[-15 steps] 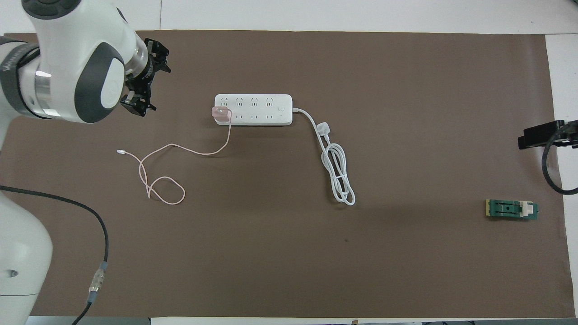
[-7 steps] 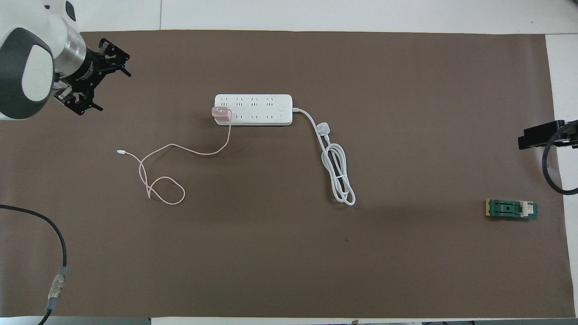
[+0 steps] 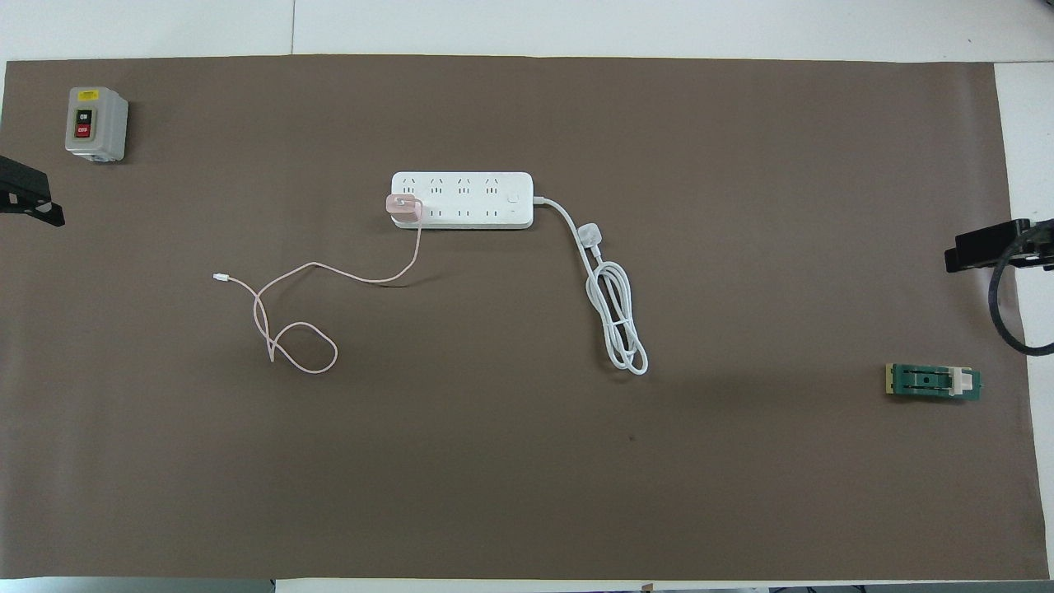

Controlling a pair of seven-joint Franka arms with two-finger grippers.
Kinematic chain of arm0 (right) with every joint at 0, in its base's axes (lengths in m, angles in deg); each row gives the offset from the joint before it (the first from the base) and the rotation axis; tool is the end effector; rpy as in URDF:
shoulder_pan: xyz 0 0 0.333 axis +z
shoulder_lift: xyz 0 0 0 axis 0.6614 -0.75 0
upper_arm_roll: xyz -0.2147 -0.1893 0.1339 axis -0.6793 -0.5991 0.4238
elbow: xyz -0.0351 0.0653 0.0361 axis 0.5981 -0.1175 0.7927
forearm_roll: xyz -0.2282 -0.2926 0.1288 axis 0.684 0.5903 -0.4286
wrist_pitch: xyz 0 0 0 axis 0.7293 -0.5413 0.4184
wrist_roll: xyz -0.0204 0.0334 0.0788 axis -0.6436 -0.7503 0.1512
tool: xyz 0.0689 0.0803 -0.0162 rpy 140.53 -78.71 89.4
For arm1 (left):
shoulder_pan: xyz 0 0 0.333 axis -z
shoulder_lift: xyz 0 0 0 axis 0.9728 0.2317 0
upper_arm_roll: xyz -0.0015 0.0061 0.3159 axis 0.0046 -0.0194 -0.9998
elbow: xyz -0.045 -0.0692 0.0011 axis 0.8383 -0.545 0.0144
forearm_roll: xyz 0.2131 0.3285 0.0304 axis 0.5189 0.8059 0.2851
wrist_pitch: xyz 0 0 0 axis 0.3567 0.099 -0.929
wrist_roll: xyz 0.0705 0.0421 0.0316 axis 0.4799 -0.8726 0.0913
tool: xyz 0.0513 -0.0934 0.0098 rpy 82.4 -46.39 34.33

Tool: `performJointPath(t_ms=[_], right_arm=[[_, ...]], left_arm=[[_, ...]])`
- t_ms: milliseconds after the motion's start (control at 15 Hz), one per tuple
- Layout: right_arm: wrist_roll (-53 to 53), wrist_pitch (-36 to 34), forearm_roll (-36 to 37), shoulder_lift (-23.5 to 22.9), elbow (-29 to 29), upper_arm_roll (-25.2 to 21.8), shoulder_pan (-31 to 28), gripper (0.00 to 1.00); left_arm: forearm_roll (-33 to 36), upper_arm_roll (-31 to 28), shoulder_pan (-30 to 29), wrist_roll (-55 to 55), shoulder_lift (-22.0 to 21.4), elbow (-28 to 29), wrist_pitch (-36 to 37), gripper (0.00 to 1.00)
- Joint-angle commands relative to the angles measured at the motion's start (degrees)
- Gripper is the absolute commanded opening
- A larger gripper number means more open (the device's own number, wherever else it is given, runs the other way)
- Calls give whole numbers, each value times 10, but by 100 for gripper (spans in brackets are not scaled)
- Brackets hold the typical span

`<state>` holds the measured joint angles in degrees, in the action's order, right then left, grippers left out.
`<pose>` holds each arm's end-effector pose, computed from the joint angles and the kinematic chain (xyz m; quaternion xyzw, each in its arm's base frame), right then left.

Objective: Plug charger into power strip

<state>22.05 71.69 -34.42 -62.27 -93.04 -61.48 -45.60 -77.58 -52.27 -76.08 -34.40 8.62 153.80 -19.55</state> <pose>0.5380 -0.0421 0.6200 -1.0000 0.0032 0.0061 0.0066 0.5822 0.0478 0.6140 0.9917 0.1226 -0.0384 0.0007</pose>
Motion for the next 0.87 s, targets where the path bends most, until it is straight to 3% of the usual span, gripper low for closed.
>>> performJointPath(t_ms=[0,535,802], right_arm=[[9,-3,-3,10,-7,6,-10,100],[10,-3,-3,10,-7,6,-12,100],[9,-3,-3,10,-7,6,-7,100]], left_arm=[[2,5,-9,19,-27,28,2,100],[-1,16,18,-39,14,-5,-2,100],[-19,17,20,-98,0,-3,25,100]])
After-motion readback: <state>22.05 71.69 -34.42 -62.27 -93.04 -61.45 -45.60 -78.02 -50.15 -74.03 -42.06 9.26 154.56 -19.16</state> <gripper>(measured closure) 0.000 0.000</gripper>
